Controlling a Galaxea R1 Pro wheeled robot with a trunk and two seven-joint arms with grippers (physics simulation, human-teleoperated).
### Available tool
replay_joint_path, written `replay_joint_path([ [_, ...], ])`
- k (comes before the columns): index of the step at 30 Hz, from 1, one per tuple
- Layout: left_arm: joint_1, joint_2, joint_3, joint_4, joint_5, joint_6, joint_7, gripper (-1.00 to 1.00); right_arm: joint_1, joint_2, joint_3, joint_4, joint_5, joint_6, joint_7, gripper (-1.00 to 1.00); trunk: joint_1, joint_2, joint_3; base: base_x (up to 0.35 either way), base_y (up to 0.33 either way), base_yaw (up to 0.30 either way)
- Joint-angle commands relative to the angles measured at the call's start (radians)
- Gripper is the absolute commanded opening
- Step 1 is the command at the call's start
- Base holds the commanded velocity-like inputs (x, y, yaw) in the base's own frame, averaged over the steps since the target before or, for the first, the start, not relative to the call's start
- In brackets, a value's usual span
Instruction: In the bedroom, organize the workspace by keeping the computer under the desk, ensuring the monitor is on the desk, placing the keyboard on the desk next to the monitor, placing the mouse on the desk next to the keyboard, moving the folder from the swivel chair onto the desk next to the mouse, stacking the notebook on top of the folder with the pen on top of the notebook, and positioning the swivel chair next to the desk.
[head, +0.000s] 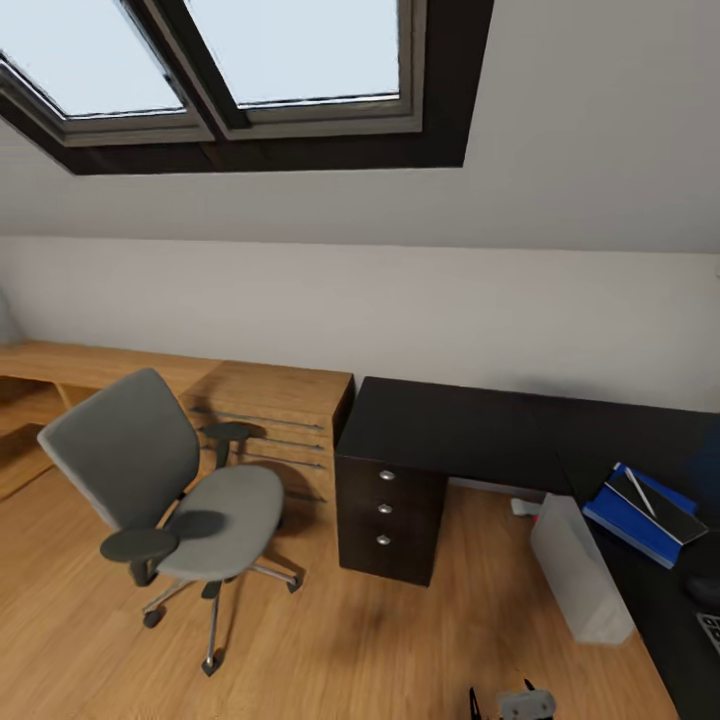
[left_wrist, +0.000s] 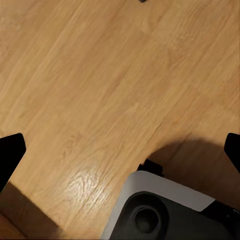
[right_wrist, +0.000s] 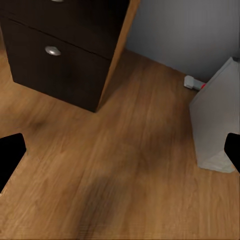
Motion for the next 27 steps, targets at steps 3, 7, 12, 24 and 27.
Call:
replay_joint_path([
  [3, -0.001, 0.000, -0.008, 0.000, 0.004, -0.003, 0.006, 1.00, 0.005, -0.003, 0.008, 0.002, -0.003, -0.095, -0.006, 1.00, -0.011, 0.020, 0.008, -0.001, 0.000, 0.279],
  [7, -0.001, -0.001, -0.010, 0.000, 0.004, -0.039, 0.006, 1.00, 0.033, -0.007, 0.006, 0.002, -0.004, -0.249, -0.007, 1.00, -0.027, 0.048, 0.019, 0.000, 0.000, 0.276],
  [12, 0.020, -0.003, -0.011, 0.001, 0.005, -0.311, 0.007, 1.00, 0.046, -0.004, 0.007, 0.002, -0.005, -0.289, -0.010, 1.00, -0.046, 0.083, 0.033, 0.000, 0.000, 0.274],
  [24, 0.104, -0.057, -0.011, 0.001, 0.004, -0.680, 0.100, 1.00, 0.047, -0.003, 0.007, 0.002, -0.005, -0.289, -0.012, 1.00, -0.092, 0.167, 0.064, 0.000, 0.000, 0.268],
  [27, 0.106, -0.060, -0.012, 0.000, 0.002, -0.680, 0.110, 1.00, 0.047, -0.003, 0.007, 0.002, -0.005, -0.289, -0.012, 1.00, -0.103, 0.188, 0.071, 0.000, 0.000, 0.263],
])
